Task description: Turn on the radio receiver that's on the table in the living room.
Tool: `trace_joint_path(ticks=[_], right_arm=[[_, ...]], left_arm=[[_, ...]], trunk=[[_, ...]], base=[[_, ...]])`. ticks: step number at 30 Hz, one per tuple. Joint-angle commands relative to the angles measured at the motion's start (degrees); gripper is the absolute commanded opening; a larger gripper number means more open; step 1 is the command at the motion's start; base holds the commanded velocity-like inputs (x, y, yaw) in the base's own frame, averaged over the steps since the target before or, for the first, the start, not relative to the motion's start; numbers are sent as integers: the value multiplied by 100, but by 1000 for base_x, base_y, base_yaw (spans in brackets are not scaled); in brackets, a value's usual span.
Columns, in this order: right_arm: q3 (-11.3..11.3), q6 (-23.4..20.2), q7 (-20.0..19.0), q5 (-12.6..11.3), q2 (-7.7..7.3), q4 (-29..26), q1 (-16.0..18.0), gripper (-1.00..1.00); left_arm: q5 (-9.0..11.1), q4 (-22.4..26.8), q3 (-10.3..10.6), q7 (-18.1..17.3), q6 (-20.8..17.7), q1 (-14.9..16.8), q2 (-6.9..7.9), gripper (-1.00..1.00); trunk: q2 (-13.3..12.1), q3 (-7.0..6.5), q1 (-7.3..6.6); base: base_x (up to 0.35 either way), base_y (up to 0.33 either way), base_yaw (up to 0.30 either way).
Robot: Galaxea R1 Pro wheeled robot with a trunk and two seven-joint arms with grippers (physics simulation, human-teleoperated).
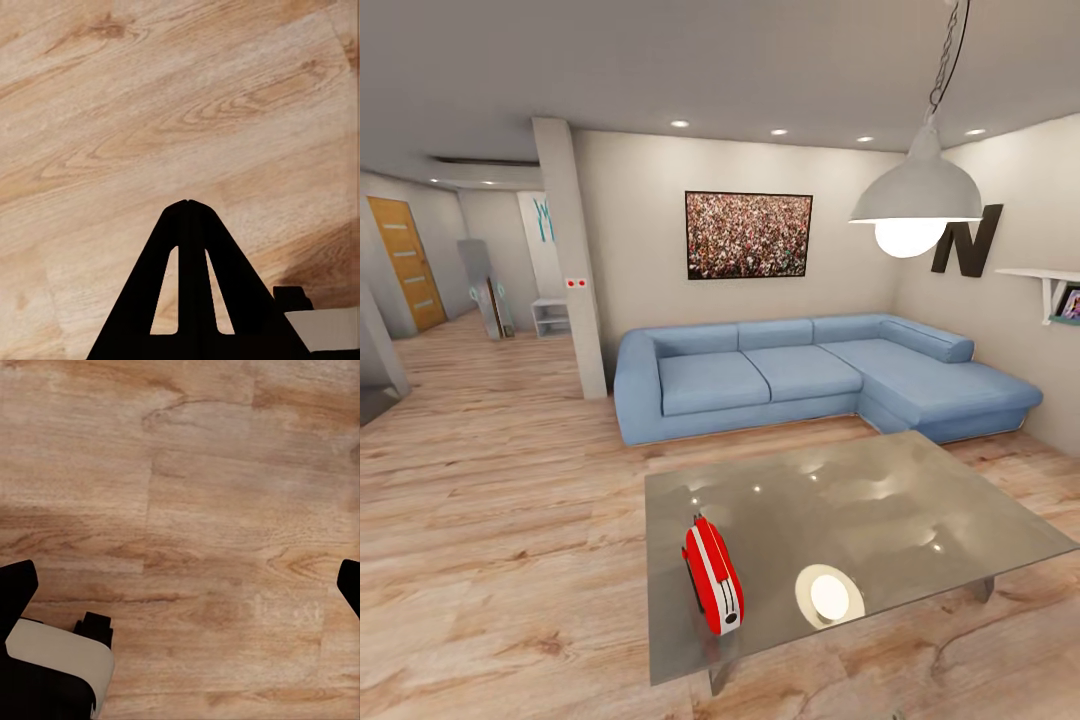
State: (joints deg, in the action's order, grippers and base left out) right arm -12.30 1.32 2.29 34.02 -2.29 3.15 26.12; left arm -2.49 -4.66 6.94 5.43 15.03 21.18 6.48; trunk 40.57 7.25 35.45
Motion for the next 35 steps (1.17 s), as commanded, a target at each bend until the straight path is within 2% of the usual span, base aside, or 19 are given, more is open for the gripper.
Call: trace_joint_path(ticks=[1, 4, 12, 14, 17, 29, 35], right_arm=[[0, 0, 0, 0, 0, -1, -1, 100], [0, 0, 0, 6, 0, -1, -1, 100], [0, 0, 0, 3, 0, 0, 0, 100], [0, 0, 0, 4, 0, 0, 0, 100], [0, 0, 0, 4, 0, 0, -1, 100], [0, 0, 0, 3, 2, -1, -1, 100], [0, 0, 0, 6, 1, -1, -2, 100]], left_arm=[[1, 0, 0, -17, 0, -2, -7, -100], [2, 0, 0, -42, -39, -10, -147, -100], [3, -1, -1, -51, -61, -44, -1007, -100], [3, -4, -3, -51, -61, -46, -1154, -100], [0, -1, -6, -51, -61, -51, -1221, -100], [-6, -2, -9, -51, -58, -53, -1228, -100], [2, -1, -3, -58, -42, -60, -1293, -100]], trunk=[[0, 0, 0], [0, 0, 0], [0, 0, 0], [0, 0, 0], [0, 0, 0], [0, 0, 0], [0, 0, 0]], base=[[0, 0, 0], [0, 0, 0], [0, 0, 0], [0, 0, 0], [0, 0, 0], [0, 0, 0], [0, 0, 0]])
